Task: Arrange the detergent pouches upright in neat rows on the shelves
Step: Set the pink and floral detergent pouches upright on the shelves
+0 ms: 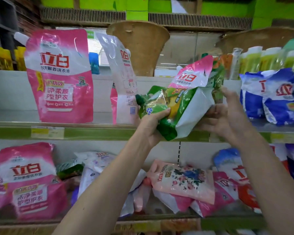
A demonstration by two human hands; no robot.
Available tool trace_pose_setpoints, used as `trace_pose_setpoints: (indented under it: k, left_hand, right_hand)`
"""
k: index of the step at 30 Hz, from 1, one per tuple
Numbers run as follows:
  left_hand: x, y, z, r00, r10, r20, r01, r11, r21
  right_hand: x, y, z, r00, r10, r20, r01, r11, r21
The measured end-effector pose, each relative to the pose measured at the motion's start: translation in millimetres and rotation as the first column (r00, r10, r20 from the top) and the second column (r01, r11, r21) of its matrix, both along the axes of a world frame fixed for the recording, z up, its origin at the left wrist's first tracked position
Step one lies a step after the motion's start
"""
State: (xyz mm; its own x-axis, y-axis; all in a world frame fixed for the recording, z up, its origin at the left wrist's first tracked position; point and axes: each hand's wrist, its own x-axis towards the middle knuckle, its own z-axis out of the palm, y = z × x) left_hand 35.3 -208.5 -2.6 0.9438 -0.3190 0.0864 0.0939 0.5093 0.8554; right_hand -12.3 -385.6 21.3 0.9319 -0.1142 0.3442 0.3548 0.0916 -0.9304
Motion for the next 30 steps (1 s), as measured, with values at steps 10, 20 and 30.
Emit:
trace_pose_setpoints:
  k: [10, 20, 30]
  left_hand:
    - [-16, 12, -29, 0.876, 0.26, 0.407, -0.391, 0.875, 0.284]
    - [-49, 76, -20, 0.907, 0.146, 0.396, -0.223, 0.962, 0.155]
    - [-118, 278, -6, 0.824, 0.326, 0.464, -0.389, 0.92, 0.044]
  right_hand:
    - [47, 0, -1, 0.967, -0.248, -0.062, 0.215, 0.92, -0.327]
    - [-24, 62, 9, 0.953, -0.209, 0.218, 0.172, 0.969, 0.177]
    - [-61, 249, 21, 0.925, -0.098, 0.368, 0.123, 0.991, -0.045]
